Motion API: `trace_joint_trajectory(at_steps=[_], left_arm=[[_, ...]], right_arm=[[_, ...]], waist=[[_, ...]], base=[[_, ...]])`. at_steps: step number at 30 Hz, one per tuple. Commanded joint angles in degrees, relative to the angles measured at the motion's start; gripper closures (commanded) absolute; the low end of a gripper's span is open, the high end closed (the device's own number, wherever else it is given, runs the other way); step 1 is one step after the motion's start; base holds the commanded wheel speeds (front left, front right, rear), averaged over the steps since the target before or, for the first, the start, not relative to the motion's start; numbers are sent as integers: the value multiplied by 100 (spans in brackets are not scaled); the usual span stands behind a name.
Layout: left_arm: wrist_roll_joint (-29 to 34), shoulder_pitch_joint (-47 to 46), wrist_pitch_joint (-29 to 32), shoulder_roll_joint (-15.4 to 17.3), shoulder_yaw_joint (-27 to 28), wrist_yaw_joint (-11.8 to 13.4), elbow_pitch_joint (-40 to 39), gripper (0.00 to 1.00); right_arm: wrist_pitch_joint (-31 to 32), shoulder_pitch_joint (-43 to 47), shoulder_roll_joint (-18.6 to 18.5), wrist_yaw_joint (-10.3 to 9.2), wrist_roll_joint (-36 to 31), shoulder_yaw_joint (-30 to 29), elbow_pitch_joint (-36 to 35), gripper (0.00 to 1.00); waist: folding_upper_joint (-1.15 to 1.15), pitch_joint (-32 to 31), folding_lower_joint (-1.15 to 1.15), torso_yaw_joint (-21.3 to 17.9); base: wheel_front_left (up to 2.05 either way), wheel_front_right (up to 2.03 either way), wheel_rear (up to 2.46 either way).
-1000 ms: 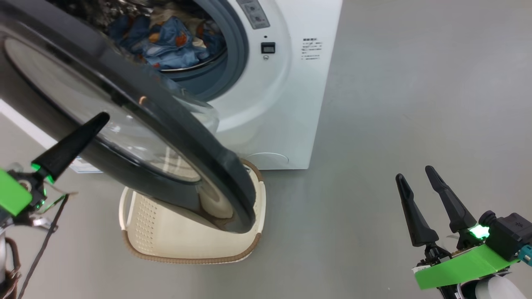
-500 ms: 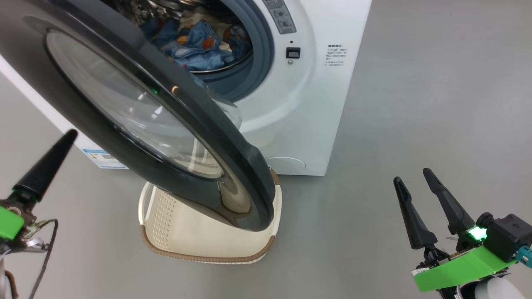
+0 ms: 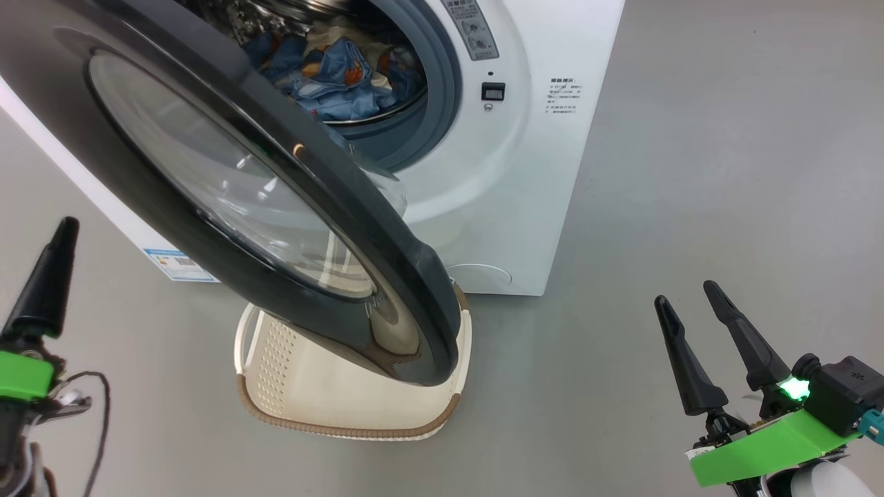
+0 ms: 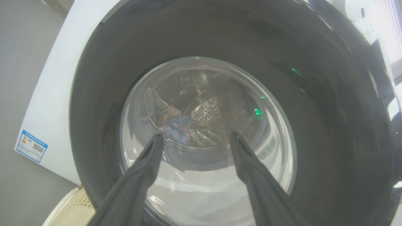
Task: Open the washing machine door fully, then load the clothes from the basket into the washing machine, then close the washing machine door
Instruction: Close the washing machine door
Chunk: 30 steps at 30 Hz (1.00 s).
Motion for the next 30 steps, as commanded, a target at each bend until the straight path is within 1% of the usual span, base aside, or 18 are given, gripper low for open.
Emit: trace_joint_trajectory(at_steps=[1,4,9,14,23,30], left_arm=[[69,-30,-99,190,131,-36,-130,0],[144,41,-431,178,16,-37,-123,0],[96,137,-943,132,-77,-37,-60,0],[-12,241,-1270,132,-245,-38,0,0],[-24,460,-1941,190,-595,-38,64,0],[-95,673,-2317,226,-800,-38,57,0]], right_arm=[[-46,22,-80,32,-47,96,-136,0],[-46,20,-74,32,-47,92,-136,0],[-46,32,-56,32,-47,83,-136,0],[-46,37,-51,32,-55,71,-141,0],[-46,3,-56,32,-52,80,-129,0],[-46,18,-49,32,-52,80,-126,0]], waist=[[0,7,0,-6],[0,19,0,-13],[0,21,0,-12],[0,39,0,15],[0,38,0,50],[0,22,0,54]], base=[[0,0,0],[0,0,0],[0,0,0],[0,0,0],[0,0,0],[0,0,0]])
